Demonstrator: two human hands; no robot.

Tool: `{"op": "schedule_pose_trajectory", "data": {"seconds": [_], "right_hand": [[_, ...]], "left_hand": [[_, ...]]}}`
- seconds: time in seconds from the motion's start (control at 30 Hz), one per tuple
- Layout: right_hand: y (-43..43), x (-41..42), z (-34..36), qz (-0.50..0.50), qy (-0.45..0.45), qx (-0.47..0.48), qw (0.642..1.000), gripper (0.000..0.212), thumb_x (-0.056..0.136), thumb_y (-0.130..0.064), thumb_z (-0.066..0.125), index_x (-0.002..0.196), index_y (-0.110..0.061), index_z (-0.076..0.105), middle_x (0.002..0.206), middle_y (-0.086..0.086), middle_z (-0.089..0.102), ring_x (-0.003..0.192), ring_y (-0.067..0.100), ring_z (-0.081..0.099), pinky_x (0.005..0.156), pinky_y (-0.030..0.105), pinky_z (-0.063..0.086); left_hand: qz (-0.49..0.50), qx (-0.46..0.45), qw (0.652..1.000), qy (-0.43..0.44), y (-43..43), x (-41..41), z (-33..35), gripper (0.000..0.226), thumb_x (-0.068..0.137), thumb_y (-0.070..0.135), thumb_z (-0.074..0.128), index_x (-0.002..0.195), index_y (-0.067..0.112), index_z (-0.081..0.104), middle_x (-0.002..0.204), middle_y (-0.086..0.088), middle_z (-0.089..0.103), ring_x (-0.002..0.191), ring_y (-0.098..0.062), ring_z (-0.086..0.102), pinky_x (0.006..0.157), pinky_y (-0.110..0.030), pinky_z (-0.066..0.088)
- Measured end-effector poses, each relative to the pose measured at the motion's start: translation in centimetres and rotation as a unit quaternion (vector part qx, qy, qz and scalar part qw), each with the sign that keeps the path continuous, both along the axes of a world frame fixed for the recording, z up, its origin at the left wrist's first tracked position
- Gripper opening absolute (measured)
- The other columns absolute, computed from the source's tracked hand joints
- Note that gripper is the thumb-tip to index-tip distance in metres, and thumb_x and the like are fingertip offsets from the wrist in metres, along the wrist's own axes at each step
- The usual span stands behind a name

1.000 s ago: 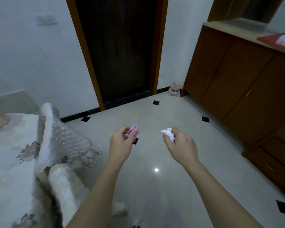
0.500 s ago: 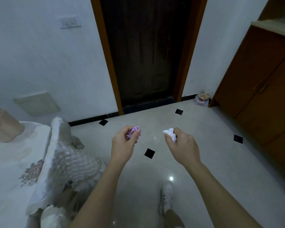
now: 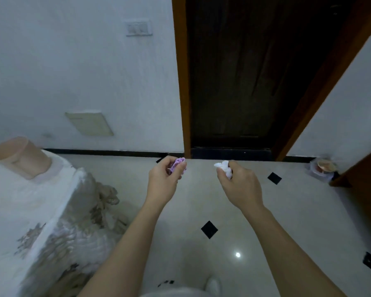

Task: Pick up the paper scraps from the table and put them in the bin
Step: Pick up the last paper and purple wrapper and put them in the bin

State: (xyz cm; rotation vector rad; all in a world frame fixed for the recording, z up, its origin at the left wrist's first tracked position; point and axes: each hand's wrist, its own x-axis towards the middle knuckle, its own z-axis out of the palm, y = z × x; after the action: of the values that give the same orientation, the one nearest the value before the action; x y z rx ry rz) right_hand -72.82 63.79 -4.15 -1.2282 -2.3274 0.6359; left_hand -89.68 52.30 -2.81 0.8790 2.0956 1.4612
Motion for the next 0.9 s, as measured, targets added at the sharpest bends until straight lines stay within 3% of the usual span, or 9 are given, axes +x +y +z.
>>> {"op": "schedule_pose_trajectory", "data": {"seconds": [0.27,0.4,0.53,0.67,0.77,0.9], "right_hand": [[5.5,-8.7,-0.6,0.101,0.01,-0.022,0.995,0.03,0.097,-0.04,0.05,0.073,-0.023,0.043,0.059,-0.006,0.049,0.053,0.012,0.05,0.046,0.025,0.031],[7.2,-14.2,-1.3,0.142,-0.003,-0.016,0.99,0.026,0.096,-0.042,0.049,0.08,-0.022,0.048,0.063,-0.002,0.053,0.055,0.015,0.052,0.046,0.027,0.036],[8.8,-21.0,-1.9,0.186,-0.001,-0.016,0.982,0.026,0.096,-0.043,0.05,0.084,-0.02,0.053,0.066,-0.001,0.057,0.058,0.017,0.055,0.047,0.032,0.044],[10.7,-29.9,-1.7,0.222,0.006,-0.009,0.975,0.03,0.095,-0.047,0.049,0.075,-0.024,0.047,0.06,-0.003,0.054,0.055,0.017,0.054,0.048,0.036,0.048],[12.1,-37.1,-0.6,0.249,0.004,-0.008,0.968,0.03,0.096,-0.044,0.05,0.073,-0.028,0.04,0.059,-0.008,0.05,0.056,0.017,0.053,0.048,0.035,0.045],[13.1,-46.1,0.6,0.283,0.001,-0.005,0.959,0.032,0.095,-0.045,0.049,0.07,-0.035,0.032,0.059,-0.015,0.041,0.055,0.013,0.044,0.046,0.028,0.03]], "left_hand": [[0.095,0.019,0.995,-0.033,2.3,-6.3,-1.1,0.01,0.092,0.034,0.064,0.086,0.027,0.065,0.076,0.004,0.07,0.066,-0.009,0.061,0.061,-0.024,0.048],[0.141,0.042,0.988,-0.04,3.3,-10.6,-1.4,0.01,0.092,0.029,0.065,0.083,0.026,0.065,0.072,0.007,0.069,0.063,-0.01,0.058,0.059,-0.025,0.047],[0.176,0.056,0.982,-0.039,4.1,-16.2,-2.0,0.011,0.092,0.029,0.065,0.082,0.026,0.065,0.074,0.005,0.069,0.063,-0.01,0.059,0.061,-0.026,0.047],[0.225,0.059,0.972,-0.041,4.9,-23.4,-2.3,0.012,0.092,0.031,0.064,0.083,0.024,0.065,0.077,-0.001,0.07,0.064,-0.009,0.06,0.063,-0.028,0.049],[0.251,0.058,0.965,-0.042,5.8,-29.7,-2.0,0.013,0.093,0.033,0.063,0.084,0.022,0.065,0.079,-0.003,0.07,0.065,-0.01,0.06,0.067,-0.033,0.051],[0.284,0.059,0.957,-0.03,6.6,-37.8,-1.6,0.011,0.091,0.035,0.064,0.087,0.025,0.067,0.076,0.003,0.07,0.065,-0.009,0.062,0.067,-0.036,0.052]]}}
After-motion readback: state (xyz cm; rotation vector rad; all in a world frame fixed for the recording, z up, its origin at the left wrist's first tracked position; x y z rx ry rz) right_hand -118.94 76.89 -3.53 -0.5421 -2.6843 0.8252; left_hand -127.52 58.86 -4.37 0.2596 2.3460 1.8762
